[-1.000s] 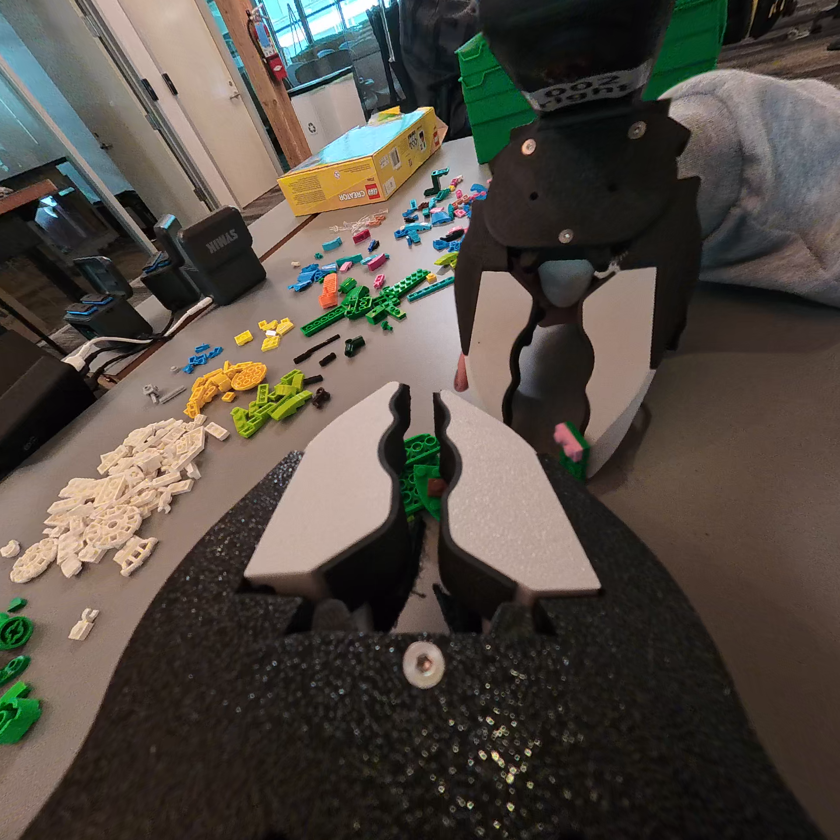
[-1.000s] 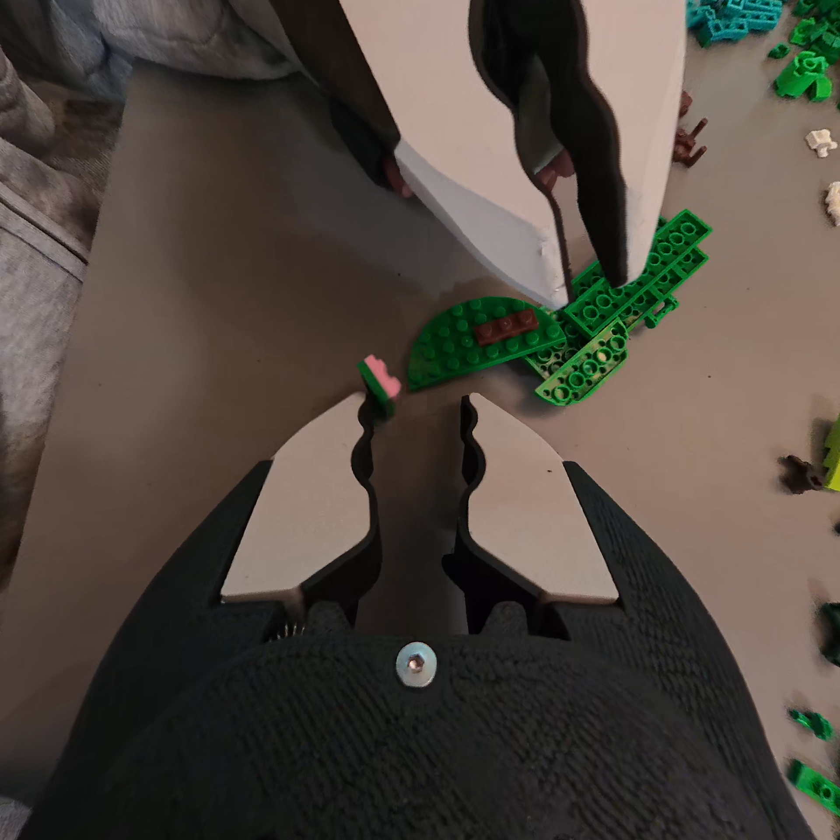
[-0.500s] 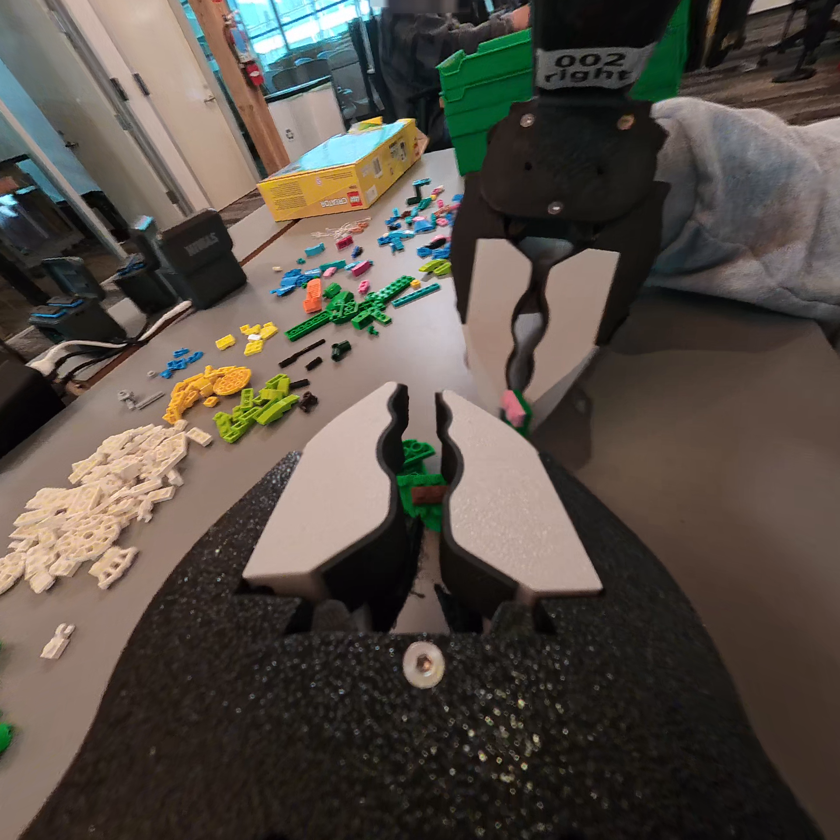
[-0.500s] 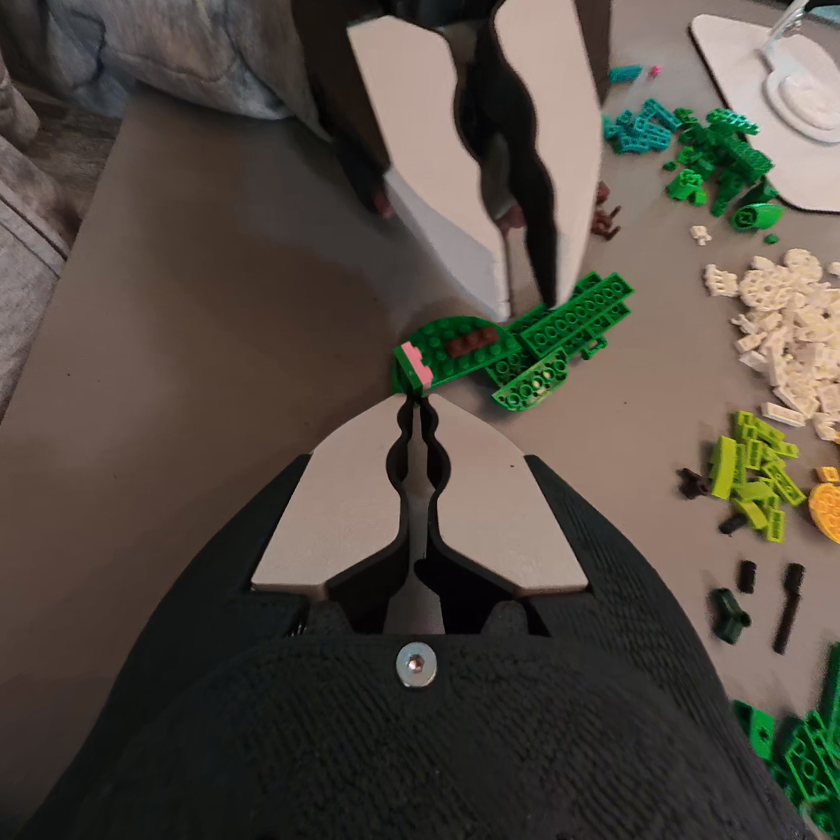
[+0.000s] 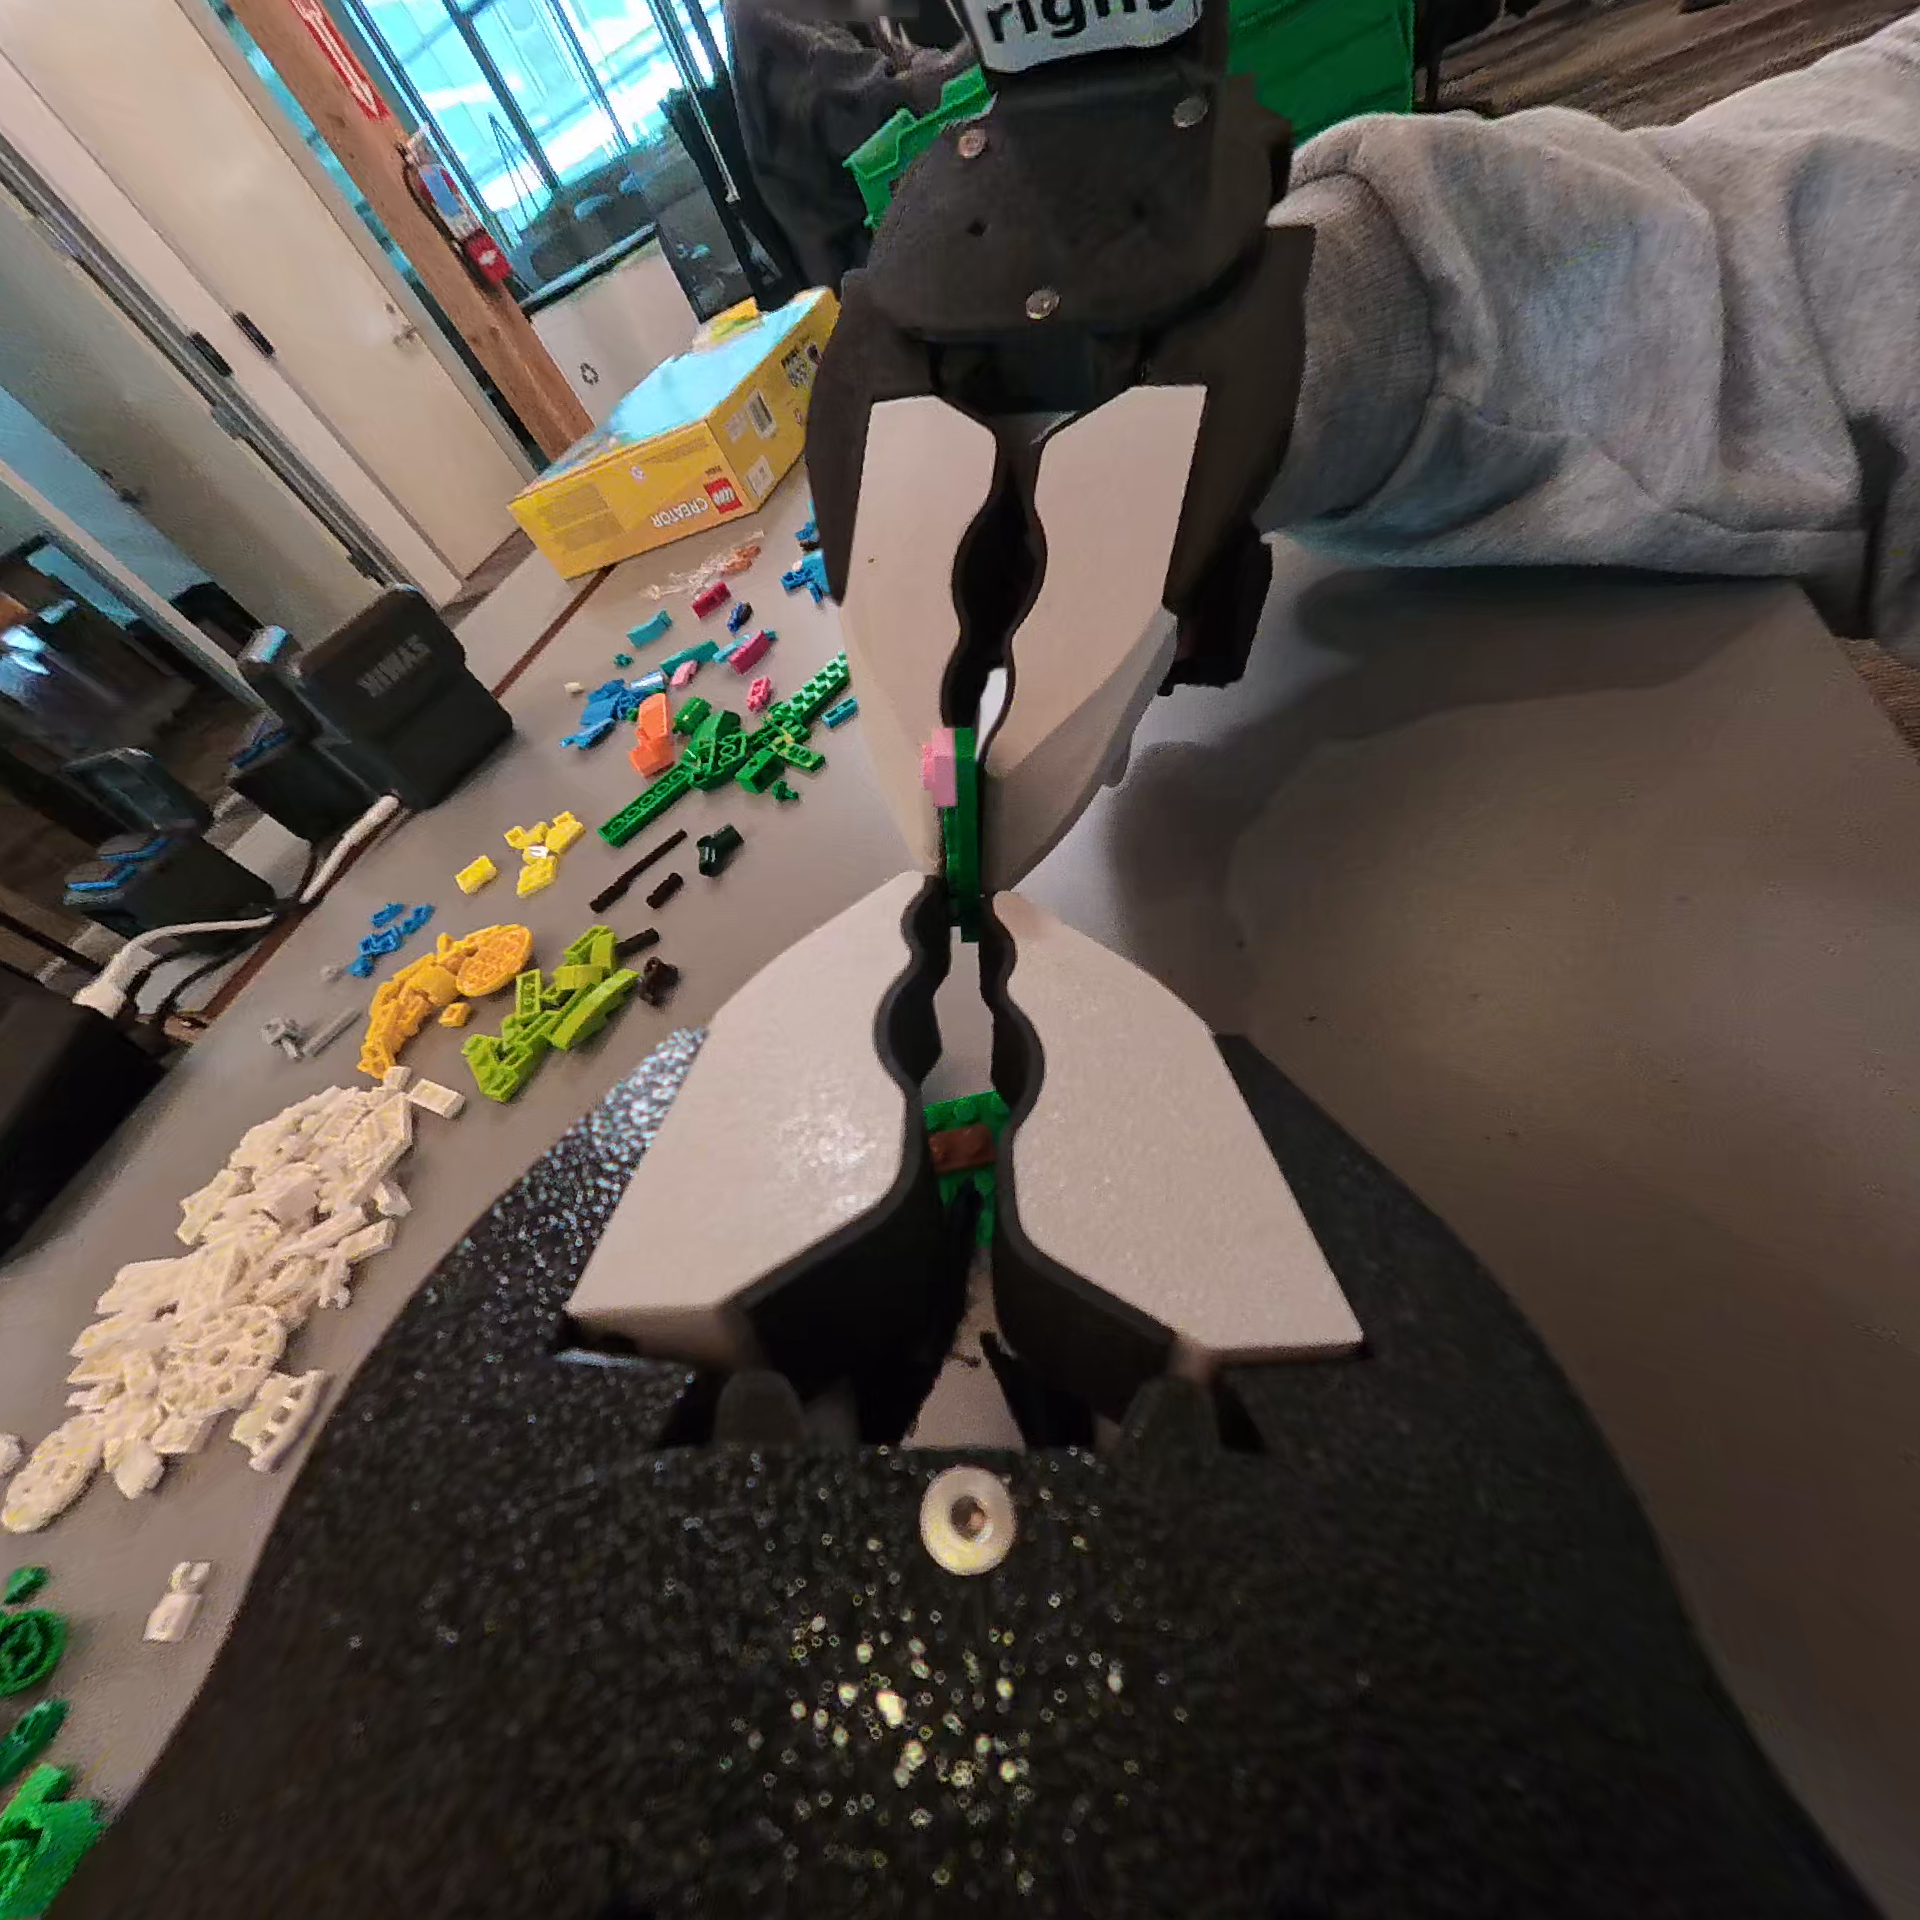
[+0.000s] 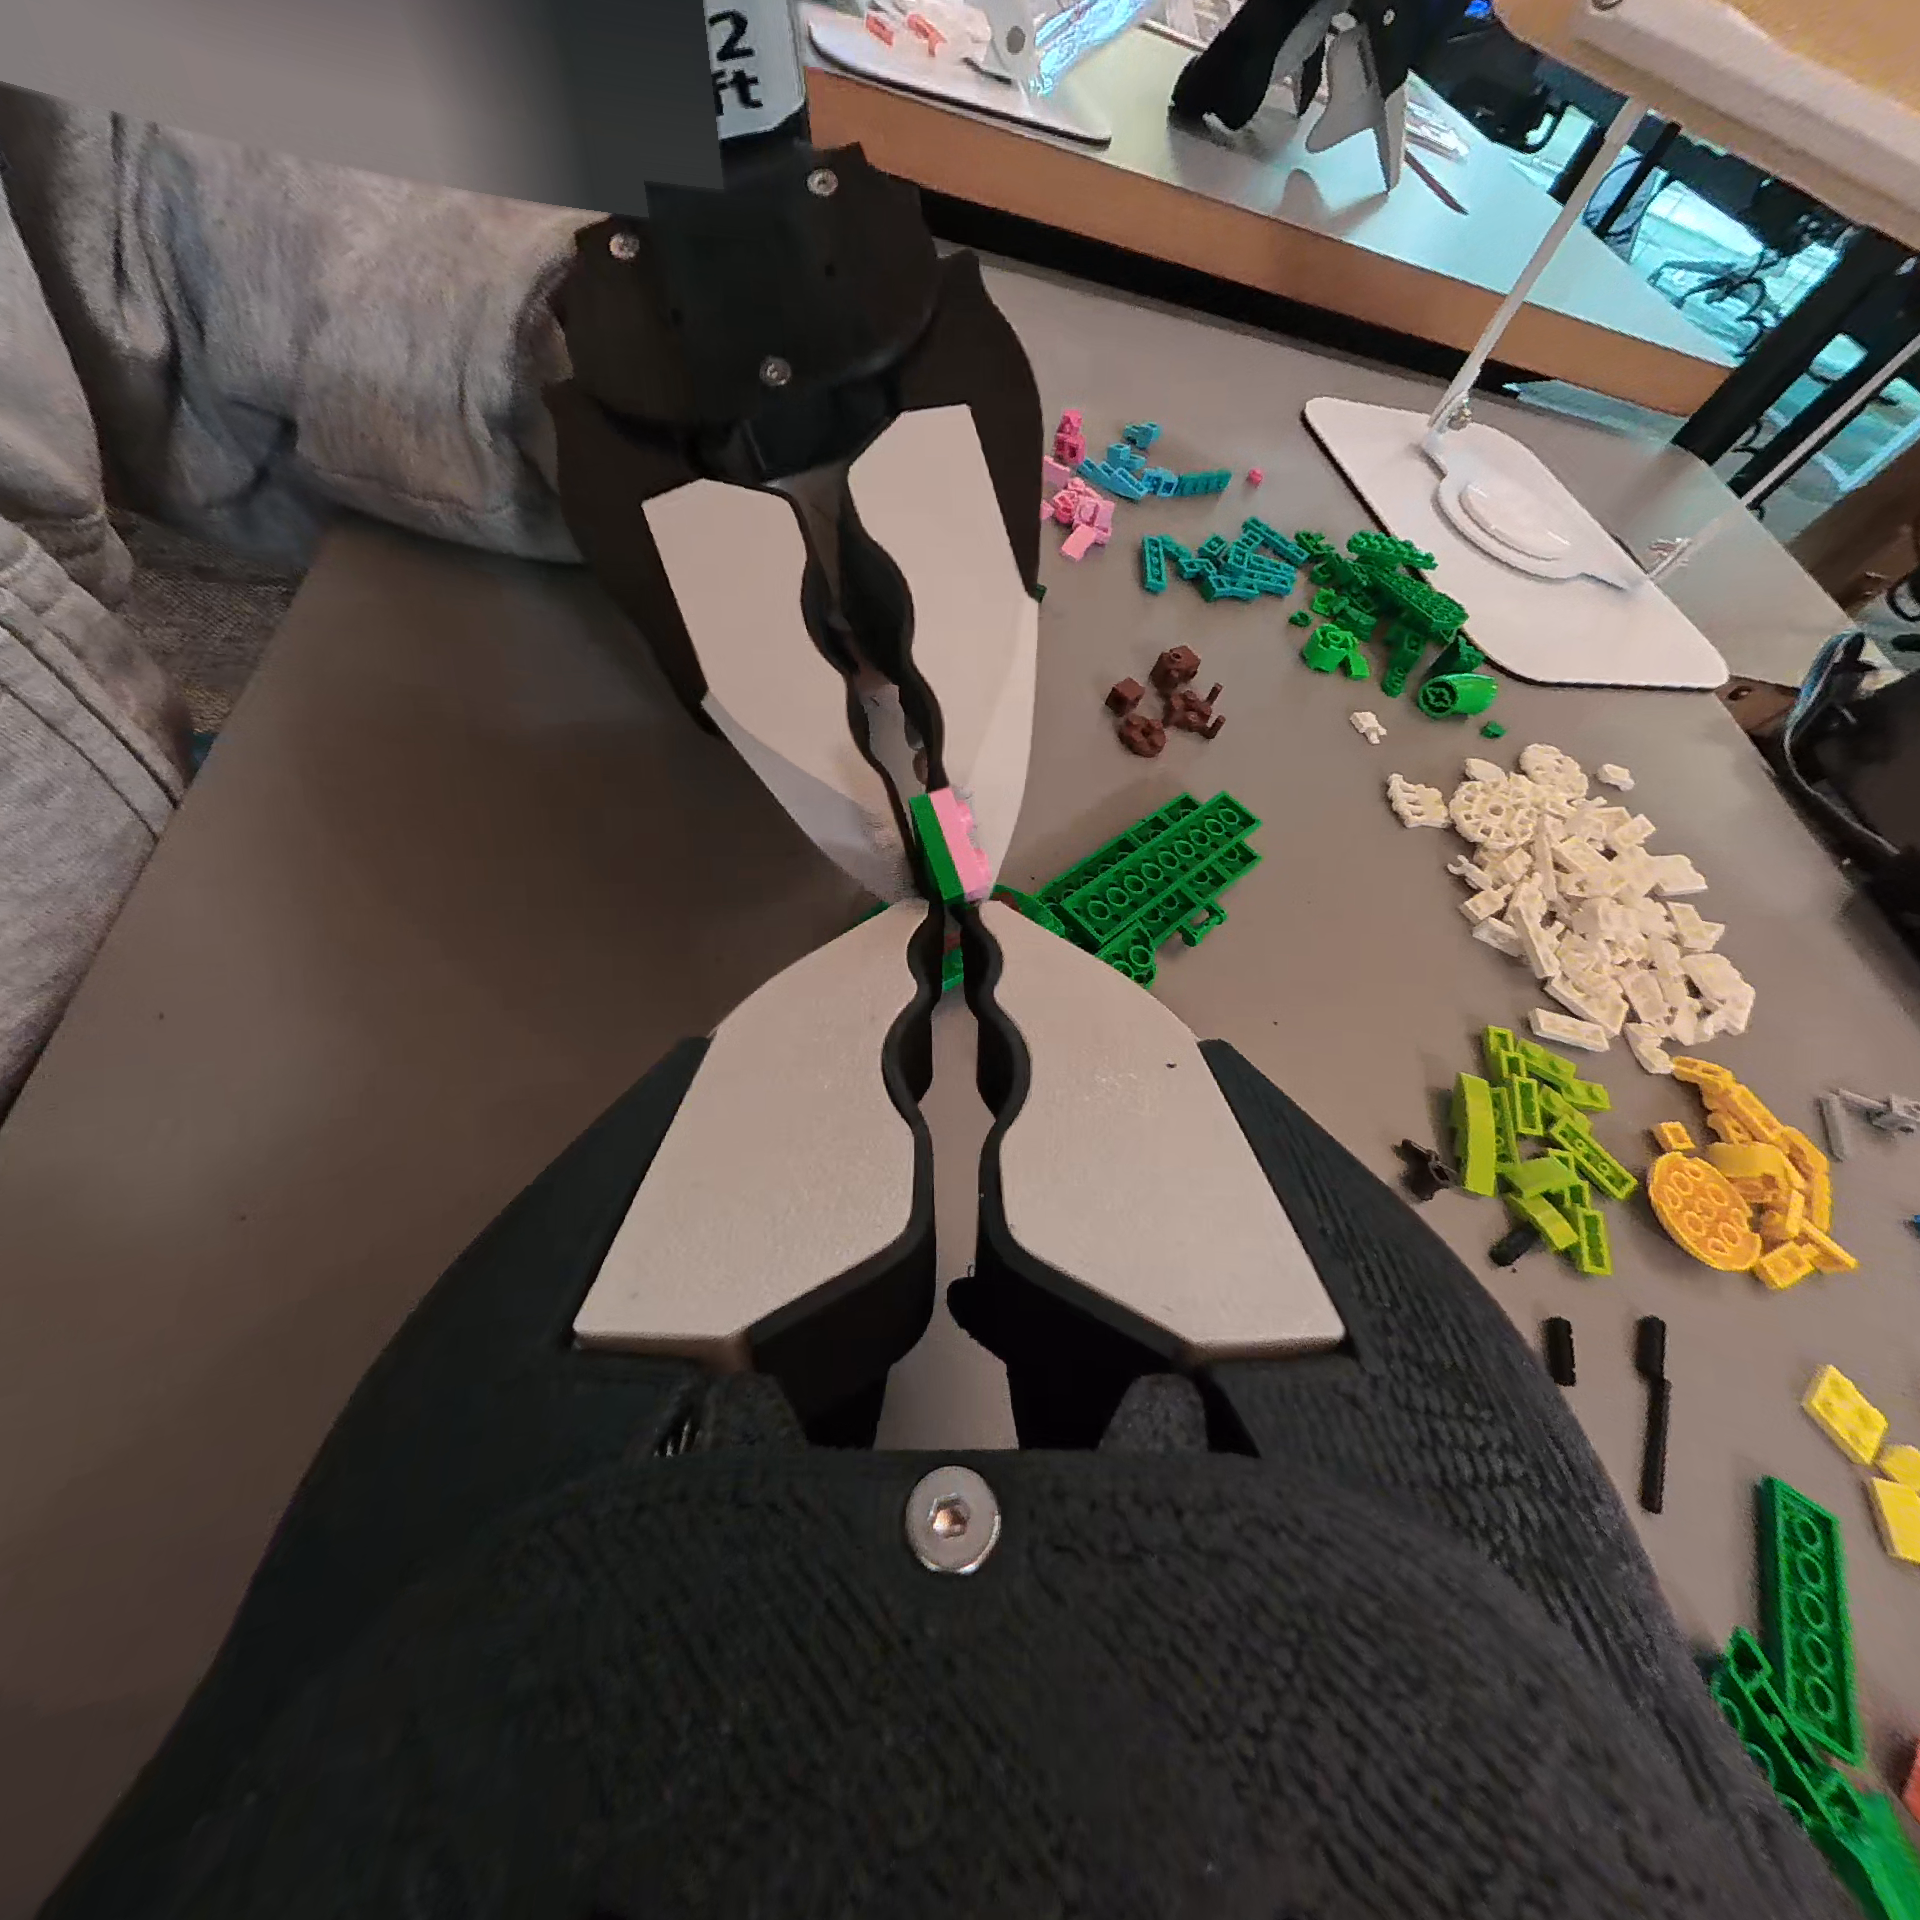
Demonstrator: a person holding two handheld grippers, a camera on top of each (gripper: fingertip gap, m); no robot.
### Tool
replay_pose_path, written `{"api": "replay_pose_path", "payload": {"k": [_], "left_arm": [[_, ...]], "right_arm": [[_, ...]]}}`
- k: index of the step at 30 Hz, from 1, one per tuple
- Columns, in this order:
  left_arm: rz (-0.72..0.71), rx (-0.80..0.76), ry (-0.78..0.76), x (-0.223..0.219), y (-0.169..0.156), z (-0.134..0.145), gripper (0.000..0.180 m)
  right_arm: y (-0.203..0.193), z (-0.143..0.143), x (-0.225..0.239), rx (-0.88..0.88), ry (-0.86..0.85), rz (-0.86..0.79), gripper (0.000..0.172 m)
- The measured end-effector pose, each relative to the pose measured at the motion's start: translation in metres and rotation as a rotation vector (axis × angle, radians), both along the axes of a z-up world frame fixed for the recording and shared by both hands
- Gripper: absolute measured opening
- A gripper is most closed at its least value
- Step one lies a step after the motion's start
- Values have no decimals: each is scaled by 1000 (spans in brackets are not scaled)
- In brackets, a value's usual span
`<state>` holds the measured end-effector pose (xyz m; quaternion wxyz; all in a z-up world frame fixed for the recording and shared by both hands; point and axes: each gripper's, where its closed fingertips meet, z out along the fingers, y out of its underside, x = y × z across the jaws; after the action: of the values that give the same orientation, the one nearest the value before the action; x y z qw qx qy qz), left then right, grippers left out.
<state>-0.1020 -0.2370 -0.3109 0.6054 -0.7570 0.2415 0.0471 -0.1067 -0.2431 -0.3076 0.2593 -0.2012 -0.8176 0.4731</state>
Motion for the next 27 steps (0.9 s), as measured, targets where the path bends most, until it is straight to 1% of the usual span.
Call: {"api": "replay_pose_path", "payload": {"k": [3,7,9,11,14,17,20,21,22,24,26,27], "left_arm": [[21,-18,-32,-5,0,1,5],[125,-32,0,-26,1,0,5],[159,-54,25,-32,1,-4,5],[169,-78,85,-34,0,-9,5],[151,-108,198,-30,0,-18,5],[124,-125,250,-24,0,-24,5],[113,-116,250,-22,0,-22,5],[110,-110,248,-22,-1,-21,5],[107,-106,249,-22,-1,-20,5],[107,-92,247,-21,-1,-18,5],[98,-76,210,-19,-1,-15,5],[87,-66,162,-17,-1,-12,6]], "right_arm": [[1,1,-4,-2,18,-22,5],[6,3,-8,-6,31,-55,23],[6,6,-9,-11,62,-58,25],[4,10,-8,-5,106,-48,25],[0,9,-7,40,140,-37,22],[-5,4,-6,77,148,-21,21],[-2,-2,-8,125,148,-32,20],[0,-4,-9,138,150,-38,18],[2,-4,-10,147,159,-47,10],[4,-3,-10,158,179,-46,8],[6,-1,-9,154,182,-36,8],[6,2,-8,145,194,-28,7]]}}
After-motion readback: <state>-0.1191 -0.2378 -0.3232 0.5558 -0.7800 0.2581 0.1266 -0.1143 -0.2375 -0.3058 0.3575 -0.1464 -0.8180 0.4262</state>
